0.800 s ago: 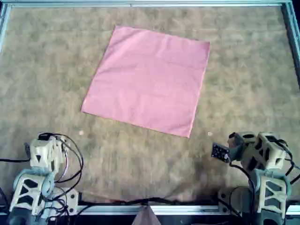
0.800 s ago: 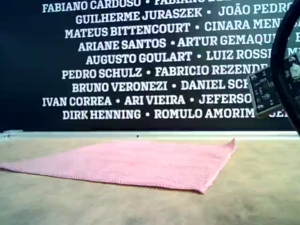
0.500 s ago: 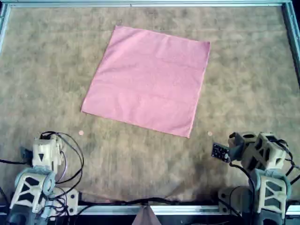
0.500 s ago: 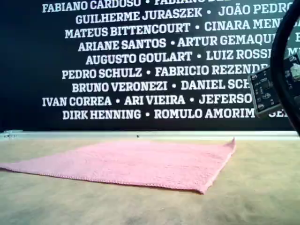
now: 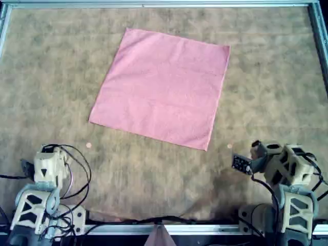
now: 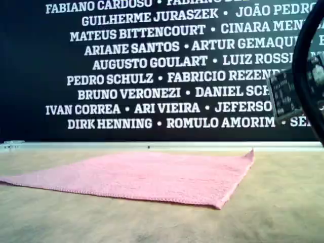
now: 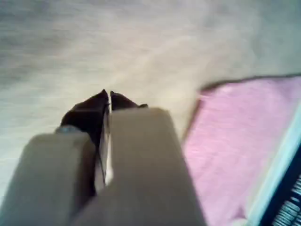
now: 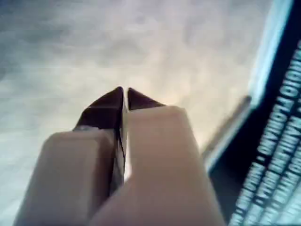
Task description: Fold a cloth
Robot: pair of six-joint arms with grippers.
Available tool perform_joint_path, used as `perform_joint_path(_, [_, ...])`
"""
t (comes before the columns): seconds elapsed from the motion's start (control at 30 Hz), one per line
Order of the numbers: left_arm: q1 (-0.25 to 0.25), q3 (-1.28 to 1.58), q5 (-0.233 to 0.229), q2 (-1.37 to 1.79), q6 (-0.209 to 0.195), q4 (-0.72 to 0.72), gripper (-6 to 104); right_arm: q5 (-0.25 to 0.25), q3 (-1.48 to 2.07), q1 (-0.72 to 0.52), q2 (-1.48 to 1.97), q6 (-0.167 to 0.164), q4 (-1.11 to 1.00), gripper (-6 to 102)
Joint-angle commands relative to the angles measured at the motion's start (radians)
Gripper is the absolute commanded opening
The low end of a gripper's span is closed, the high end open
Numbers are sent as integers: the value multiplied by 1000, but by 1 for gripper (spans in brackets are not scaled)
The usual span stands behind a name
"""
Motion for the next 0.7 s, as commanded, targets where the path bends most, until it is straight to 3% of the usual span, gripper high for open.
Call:
perform_joint_path(0.0, [6, -17, 0, 25, -5, -109, 1, -9, 6, 8, 40, 6, -123, 22])
perform_joint_path(0.13, [8, -17, 0, 25, -5, -179, 10, -8, 8, 6, 40, 0, -179, 43])
perform_joint_path(0.27, [6, -29, 2, 25, -6, -190, 29, -8, 8, 6, 40, 12, -193, 54])
perform_joint_path(0.47, [5, -18, 2, 25, 9, -192, 51, -8, 2, 6, 40, -2, -193, 57])
perform_joint_path(0.6, [-2, -35, 3, 25, 12, -189, 54, -9, -48, 8, 38, 12, -173, 57])
perform_joint_path(0.67, [-44, -63, 2, 25, 12, -184, 54, -9, -104, 9, 34, 12, -169, 57])
